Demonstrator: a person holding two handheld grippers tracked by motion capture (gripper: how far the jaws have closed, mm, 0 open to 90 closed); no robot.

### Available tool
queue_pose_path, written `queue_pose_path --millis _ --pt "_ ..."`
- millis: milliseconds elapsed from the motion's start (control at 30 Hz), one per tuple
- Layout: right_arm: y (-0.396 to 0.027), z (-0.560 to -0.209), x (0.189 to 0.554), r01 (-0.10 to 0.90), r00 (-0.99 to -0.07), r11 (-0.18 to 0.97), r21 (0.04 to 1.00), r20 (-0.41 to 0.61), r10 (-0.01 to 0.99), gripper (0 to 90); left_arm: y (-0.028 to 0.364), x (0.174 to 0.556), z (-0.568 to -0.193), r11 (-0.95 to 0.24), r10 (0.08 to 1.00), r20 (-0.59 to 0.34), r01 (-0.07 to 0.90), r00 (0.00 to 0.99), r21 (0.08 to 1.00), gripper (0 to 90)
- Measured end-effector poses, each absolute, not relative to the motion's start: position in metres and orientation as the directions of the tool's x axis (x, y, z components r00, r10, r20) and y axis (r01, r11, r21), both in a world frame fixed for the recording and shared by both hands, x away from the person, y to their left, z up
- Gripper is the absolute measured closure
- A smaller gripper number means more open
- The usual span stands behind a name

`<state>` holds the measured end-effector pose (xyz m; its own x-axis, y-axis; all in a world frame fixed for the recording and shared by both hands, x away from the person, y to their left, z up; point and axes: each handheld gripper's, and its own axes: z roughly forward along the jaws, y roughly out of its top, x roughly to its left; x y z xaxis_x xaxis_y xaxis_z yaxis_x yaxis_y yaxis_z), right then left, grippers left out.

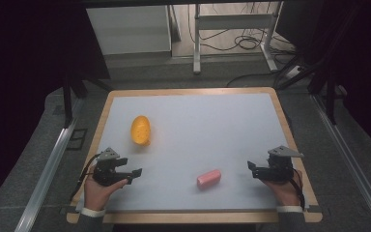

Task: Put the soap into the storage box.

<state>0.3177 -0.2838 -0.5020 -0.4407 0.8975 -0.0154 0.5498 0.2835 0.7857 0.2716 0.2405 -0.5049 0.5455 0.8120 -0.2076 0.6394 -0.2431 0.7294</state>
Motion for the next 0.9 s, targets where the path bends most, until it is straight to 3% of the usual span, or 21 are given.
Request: queue_pose_path --millis 467,900 --pt "-0.295 -0.504 0.316 0.537 -0.463 0.282 0.795 -0.001 0.886 7.5 0.233 0.27 -0.508 -0.278 0.797 -0.207 0.649 0.567 0.708 22.0" --pt "-0.306 -0.504 0.312 0.545 -0.434 0.246 0.801 0.019 0.901 8.6 0.211 0.274 -0.477 -0.359 0.769 -0.146 0.609 0.622 0.707 23.4"
